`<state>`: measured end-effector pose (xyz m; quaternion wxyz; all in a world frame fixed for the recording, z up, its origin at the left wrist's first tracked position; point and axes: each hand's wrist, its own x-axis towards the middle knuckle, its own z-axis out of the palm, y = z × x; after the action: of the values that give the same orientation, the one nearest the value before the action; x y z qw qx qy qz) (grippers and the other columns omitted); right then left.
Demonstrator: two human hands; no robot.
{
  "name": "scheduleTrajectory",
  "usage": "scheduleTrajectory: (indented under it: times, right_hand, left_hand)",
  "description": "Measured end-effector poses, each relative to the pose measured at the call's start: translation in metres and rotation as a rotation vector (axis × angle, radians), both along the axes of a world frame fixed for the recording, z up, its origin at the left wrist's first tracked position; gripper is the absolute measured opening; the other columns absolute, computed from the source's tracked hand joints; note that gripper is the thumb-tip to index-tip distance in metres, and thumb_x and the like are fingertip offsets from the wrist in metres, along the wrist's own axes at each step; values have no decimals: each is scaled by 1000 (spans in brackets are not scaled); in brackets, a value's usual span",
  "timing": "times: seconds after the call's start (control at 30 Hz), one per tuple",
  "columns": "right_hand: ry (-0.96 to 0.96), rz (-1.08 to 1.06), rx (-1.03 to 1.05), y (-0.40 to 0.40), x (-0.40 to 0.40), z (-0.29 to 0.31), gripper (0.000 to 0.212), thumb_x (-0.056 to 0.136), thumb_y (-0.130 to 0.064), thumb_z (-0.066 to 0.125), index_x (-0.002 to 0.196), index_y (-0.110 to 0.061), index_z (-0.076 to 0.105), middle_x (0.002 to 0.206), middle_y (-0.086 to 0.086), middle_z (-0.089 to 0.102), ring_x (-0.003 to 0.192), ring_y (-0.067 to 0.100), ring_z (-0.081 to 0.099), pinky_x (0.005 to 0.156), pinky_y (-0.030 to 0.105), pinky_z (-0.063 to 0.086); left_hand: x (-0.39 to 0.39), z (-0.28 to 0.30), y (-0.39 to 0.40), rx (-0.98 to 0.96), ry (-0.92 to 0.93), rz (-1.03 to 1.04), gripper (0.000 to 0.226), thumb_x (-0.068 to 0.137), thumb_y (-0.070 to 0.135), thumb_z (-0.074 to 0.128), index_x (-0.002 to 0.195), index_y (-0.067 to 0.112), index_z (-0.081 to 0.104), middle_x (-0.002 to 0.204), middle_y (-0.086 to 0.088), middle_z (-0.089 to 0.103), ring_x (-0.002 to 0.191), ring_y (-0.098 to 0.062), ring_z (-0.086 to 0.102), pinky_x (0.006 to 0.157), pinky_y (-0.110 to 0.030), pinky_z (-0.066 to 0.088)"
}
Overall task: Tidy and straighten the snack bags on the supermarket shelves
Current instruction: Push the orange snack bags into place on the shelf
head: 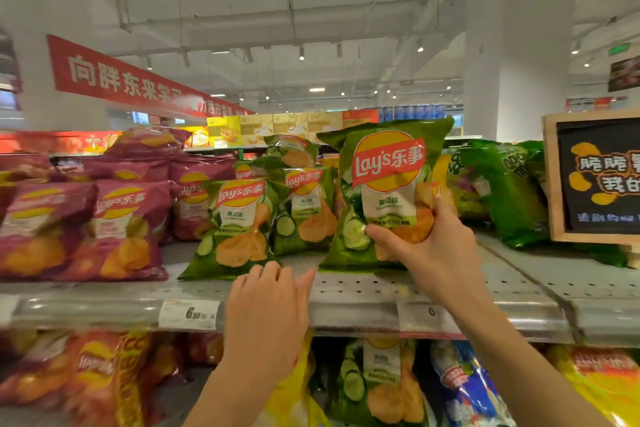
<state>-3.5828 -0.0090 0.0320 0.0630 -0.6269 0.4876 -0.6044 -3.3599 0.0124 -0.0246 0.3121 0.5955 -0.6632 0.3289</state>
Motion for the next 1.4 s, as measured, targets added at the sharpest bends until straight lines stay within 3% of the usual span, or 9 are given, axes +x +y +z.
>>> scheduleTrajectory:
  times: [0.13,0.3,0.53,0.73,0.87,1.0,1.1,1.23,1.4]
  right_hand:
    - [130,-51,123,-21,44,1,71,59,-77,77,103,-27,51,90,-17,64,79,4,61,62,25,50]
    - [238,-29,285,-39,67,-2,73,68,-78,72,108,-20,50,101,-4,65,101,24,66,82,40,57]
    - [388,-65,448,-39,71,-4,99,67,-93,51,124,-12,50,116,7,67,105,28,66,85,47,58]
    - [418,-199,316,-16,65,-11,88,72,-90,50,120,-17,56,112,0,66,103,22,64,82,39,57]
    - [249,-217,75,18,43,-25,71,85,-72,57,134,-20,61,121,-5,67,111,13,62,91,31,52]
    - [-80,-110,-27,67,-13,-47,31,91,-53,66,112,-30,73,103,-17,73,99,-1,67,85,24,56]
    - [-297,-127,-35,107,-73,-72,5,92,-36,72,93,-32,75,89,-17,76,85,-1,70,74,14,52]
    - [-483,-249,-17,157,-161,-107,5,92,-22,72,89,-23,76,86,-5,78,84,10,73,83,38,58]
    - [-526,-397,8,221,-282,-129,5,88,-30,73,87,-26,75,86,-5,78,87,13,73,92,48,57]
  left_hand:
    - [14,-8,6,-63,100,-78,41,100,40,37,74,18,59,70,5,53,66,-17,52,60,-32,48]
    - [15,-9,2,-109,134,-113,32,99,36,45,75,18,58,72,4,51,66,-15,52,56,-30,49]
    - [13,-14,3,-35,165,-141,25,95,37,52,79,18,55,77,4,47,70,-15,50,57,-29,49]
    - [-4,-13,16,89,409,-222,32,94,44,53,104,16,65,104,1,56,105,-23,58,88,-41,55]
    - [-49,-13,35,54,637,-393,40,93,51,45,115,23,64,120,7,53,114,-11,53,88,-27,49]
    - [-103,-20,55,10,847,-559,32,94,50,47,107,27,65,110,15,58,102,0,53,82,-8,36]
    - [-150,-32,70,35,988,-675,19,98,44,52,101,31,65,103,15,64,96,-2,57,84,-13,42]
    - [-223,-43,89,71,1133,-839,6,94,35,58,91,37,64,96,11,69,95,-10,65,84,-25,49]
    - [-350,-56,118,237,1269,-1011,7,95,27,63,90,28,68,89,13,72,90,-7,67,84,-27,52]
